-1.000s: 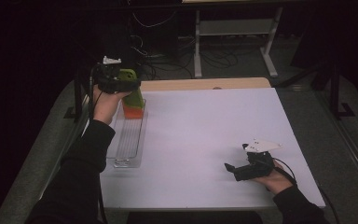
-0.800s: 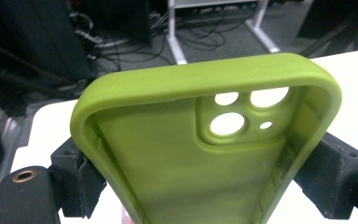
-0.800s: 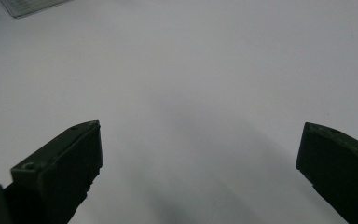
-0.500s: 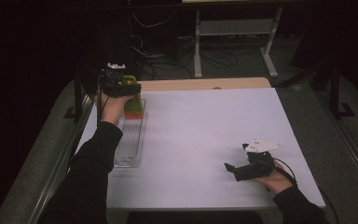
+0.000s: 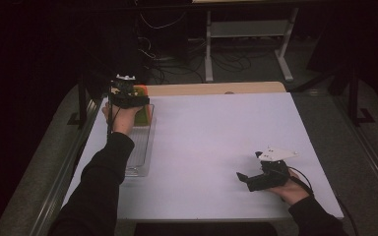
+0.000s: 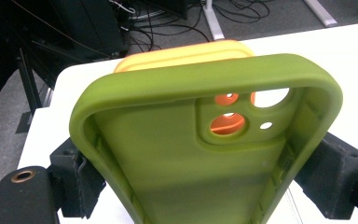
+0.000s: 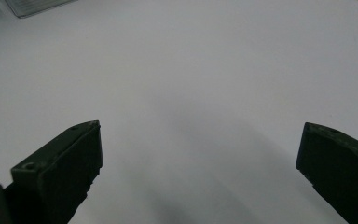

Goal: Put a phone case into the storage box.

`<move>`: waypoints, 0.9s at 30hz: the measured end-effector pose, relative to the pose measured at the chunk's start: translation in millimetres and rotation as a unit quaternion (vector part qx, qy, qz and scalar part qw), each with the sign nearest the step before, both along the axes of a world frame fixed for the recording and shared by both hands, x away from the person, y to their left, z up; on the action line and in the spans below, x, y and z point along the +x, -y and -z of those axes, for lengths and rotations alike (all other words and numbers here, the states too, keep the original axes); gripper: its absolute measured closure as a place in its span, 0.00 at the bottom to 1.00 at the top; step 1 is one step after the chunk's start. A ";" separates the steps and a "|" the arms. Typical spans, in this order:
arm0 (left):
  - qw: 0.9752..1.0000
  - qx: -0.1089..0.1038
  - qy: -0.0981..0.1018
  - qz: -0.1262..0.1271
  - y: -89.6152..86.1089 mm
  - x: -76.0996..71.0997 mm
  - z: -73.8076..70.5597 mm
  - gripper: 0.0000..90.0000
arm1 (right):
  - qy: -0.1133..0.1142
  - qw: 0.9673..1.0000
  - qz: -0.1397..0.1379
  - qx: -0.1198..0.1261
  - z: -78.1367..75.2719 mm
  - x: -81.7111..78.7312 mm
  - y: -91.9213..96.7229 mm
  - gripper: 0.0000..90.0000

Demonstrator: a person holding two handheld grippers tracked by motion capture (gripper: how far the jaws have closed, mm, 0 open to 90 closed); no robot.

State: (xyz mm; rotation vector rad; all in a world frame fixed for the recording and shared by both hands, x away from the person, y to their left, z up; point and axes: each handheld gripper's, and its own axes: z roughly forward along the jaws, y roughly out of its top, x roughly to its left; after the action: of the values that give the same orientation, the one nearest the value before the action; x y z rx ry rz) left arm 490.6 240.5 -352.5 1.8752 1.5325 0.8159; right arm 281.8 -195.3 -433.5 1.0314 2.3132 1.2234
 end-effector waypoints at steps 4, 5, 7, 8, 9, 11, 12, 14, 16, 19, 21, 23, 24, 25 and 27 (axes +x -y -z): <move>1.000 -0.001 0.000 -0.004 0.0 1.4 7.6 0.15 | -0.001 1.000 0.000 0.000 -0.1 -0.1 0.2 0.00; 1.000 -0.003 0.000 -0.005 0.0 1.9 10.2 0.15 | 0.000 1.000 0.000 0.000 -0.2 -0.1 0.2 0.00; 1.000 -0.002 0.001 -0.002 -1.1 2.7 13.5 0.15 | -0.001 1.000 0.000 0.000 -0.1 -0.5 0.0 0.00; 1.000 -0.002 0.000 -0.003 -1.0 3.1 15.6 0.15 | -0.001 1.000 0.000 0.000 -0.1 -0.6 -0.1 0.00; 1.000 -0.001 -0.001 -0.003 -0.9 3.3 16.8 0.15 | -0.001 1.000 -0.001 0.000 -0.1 -0.6 -0.1 0.00; 1.000 0.000 0.003 -0.002 -0.3 3.2 19.4 0.14 | -0.002 1.000 -0.001 0.000 -0.1 -0.6 -0.1 0.00; 1.000 0.002 0.004 0.000 -0.1 3.2 19.3 0.14 | -0.002 1.000 0.000 0.000 -0.1 -0.6 0.0 0.00; 1.000 0.004 0.002 -0.003 1.4 3.4 19.5 0.13 | -0.001 1.000 0.000 0.000 -0.2 -0.7 0.0 0.00; 1.000 0.001 0.004 -0.002 1.6 3.7 19.5 0.09 | -0.001 1.000 -0.001 0.000 -0.3 -0.8 0.0 0.00; 1.000 -0.001 0.007 0.005 1.7 4.0 19.0 0.04 | 0.001 1.000 -0.002 -0.001 -0.2 -0.7 -0.1 0.00; 1.000 -0.006 0.007 0.003 1.8 3.6 18.3 0.01 | 0.002 1.000 -0.001 0.000 -0.1 -0.7 -0.2 0.00; 1.000 -0.006 0.010 0.006 0.5 2.4 16.0 0.00 | -0.003 1.000 0.001 0.001 -0.5 -1.4 -0.3 0.00; 1.000 -0.009 0.011 0.009 0.2 1.9 15.1 0.00 | -0.004 1.000 0.002 0.002 -0.8 -1.6 -0.4 0.00; 1.000 -0.007 0.012 0.013 0.0 1.1 14.0 0.00 | -0.004 1.000 0.001 0.002 -0.8 -1.6 -0.3 0.00; 1.000 -0.010 0.010 0.021 -0.7 -2.3 10.4 0.00 | -0.004 1.000 0.002 0.003 -0.8 -1.6 -0.1 0.00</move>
State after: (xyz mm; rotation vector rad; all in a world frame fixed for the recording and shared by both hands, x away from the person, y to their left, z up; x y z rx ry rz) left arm 488.3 241.1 -362.8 1.8731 1.4796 0.7962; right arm 280.3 -195.2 -432.7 1.0437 2.3150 1.2269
